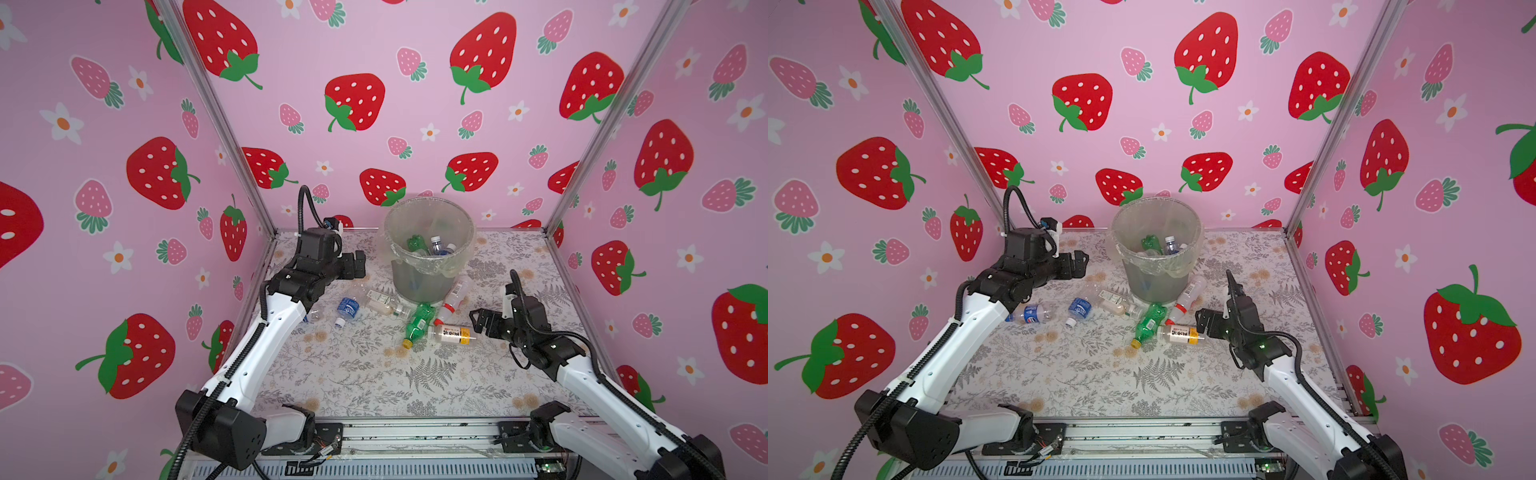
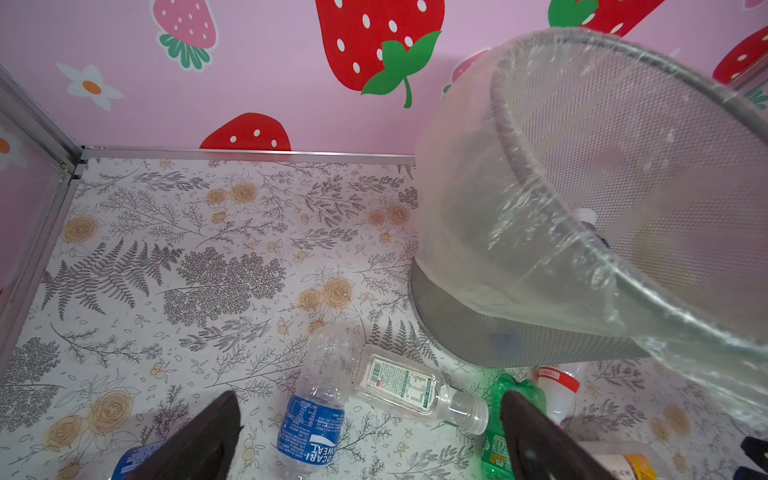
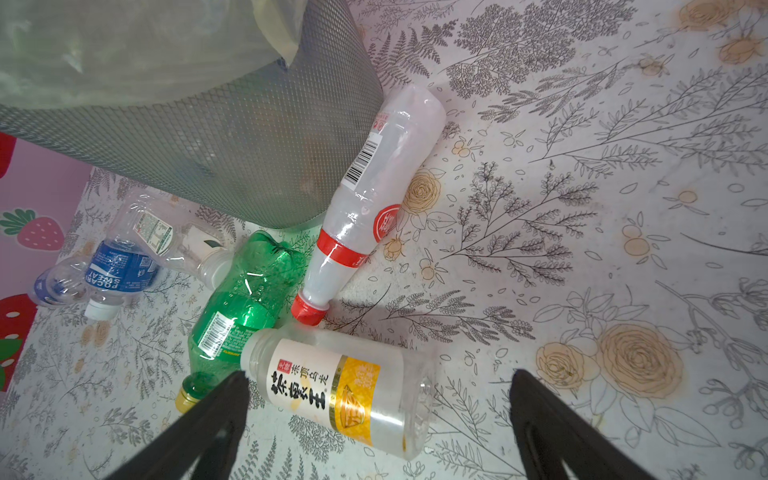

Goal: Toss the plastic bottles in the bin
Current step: 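Withdraw the left gripper while the right gripper reaches toward the red-capped bottle, then lower the right gripper onto the red-capped white bottle and close on it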

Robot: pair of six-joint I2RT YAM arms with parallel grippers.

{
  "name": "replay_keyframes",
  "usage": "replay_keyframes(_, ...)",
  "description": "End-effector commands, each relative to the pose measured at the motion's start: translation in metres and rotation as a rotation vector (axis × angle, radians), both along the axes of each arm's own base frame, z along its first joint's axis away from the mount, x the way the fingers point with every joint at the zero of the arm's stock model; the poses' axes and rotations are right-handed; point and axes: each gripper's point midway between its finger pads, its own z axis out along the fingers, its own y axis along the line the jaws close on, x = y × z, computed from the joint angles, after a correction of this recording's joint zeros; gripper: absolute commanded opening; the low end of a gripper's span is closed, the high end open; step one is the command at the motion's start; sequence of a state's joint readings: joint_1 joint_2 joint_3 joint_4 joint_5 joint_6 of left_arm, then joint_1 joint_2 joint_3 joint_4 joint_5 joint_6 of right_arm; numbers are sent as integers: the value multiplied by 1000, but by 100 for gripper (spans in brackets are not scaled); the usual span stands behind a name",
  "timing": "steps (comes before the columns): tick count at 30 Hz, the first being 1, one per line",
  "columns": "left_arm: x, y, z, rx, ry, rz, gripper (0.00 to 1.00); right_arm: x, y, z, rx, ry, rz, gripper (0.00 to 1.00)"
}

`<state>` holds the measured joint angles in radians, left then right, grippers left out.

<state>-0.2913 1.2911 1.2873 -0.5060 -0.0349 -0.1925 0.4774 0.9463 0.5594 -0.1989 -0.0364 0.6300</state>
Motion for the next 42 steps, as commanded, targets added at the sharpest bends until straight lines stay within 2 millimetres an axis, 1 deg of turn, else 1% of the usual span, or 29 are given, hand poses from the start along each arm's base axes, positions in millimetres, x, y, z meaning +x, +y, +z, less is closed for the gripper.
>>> replay_keyframes(1,-3,12,-7,63,-9,22,99,10,9,10,53,-8,-7,99)
replay_keyframes(7,-6,17,-8,85,0,36,99,18,24,-3,127,37,2,99)
replay_keyframes(12,-8,18,-9,90,4,33,99,25,31,-16,138,72,-1,99)
replay_keyframes(18,-7,12,-12,59,15,16,99,33,37,-23,136,83,10,99)
replay_keyframes(25,-7,13,-11,65,17,19,99,42,45,-31,146,93,18,100)
replay_keyframes(35,-8,11,-11,56,20,12,99,51,57,-51,132,126,35,99)
replay_keyframes(42,-8,10,-11,52,28,8,99,57,69,-56,140,131,47,98)
